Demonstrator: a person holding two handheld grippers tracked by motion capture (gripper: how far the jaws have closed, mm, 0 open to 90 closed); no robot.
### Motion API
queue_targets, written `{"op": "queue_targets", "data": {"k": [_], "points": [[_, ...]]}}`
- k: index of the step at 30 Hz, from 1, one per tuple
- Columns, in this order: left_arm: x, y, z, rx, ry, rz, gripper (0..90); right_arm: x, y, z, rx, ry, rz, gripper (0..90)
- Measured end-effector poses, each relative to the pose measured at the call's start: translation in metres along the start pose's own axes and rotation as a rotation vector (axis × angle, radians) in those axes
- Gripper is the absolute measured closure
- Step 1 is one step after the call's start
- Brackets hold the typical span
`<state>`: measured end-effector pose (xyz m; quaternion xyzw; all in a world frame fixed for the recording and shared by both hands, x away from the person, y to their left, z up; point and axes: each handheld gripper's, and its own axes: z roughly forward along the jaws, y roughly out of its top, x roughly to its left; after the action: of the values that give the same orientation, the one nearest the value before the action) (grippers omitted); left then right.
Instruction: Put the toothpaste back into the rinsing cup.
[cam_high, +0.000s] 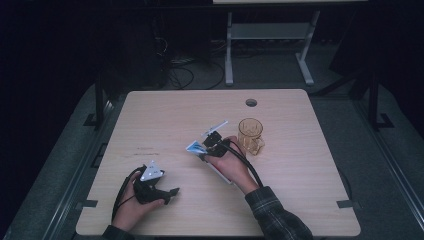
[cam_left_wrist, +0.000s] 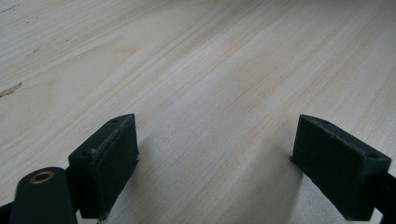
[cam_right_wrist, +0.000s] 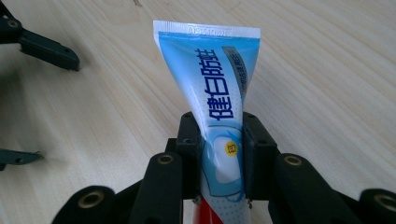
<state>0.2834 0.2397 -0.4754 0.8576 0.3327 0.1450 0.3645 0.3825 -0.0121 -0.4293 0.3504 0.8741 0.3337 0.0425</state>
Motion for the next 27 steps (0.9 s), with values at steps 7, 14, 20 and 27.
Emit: {"op": "queue_targets", "data": {"k": [7, 14, 20, 27], "points": [[0.0, 0.0, 0.0, 0.0, -0.001, 0.001, 13.1, 0.002, 0.003, -0.01, -0.039, 0.01, -0.011, 72.3], [0.0, 0.0, 0.0, 0.001, -0.003, 0.0, 13.0, 0.001, 0.007, -0.023, -0.086, 0.025, -0.01, 72.7], [0.0, 0.0, 0.0, -0.003, -0.002, -0.003, 13.1, -0.002, 0.009, -0.04, -0.15, 0.053, 0.001, 72.8], [0.0, 0.0, 0.0, -0.004, -0.002, -0.004, 13.1, -0.003, 0.01, -0.053, -0.226, 0.074, -0.006, 72.7]]}}
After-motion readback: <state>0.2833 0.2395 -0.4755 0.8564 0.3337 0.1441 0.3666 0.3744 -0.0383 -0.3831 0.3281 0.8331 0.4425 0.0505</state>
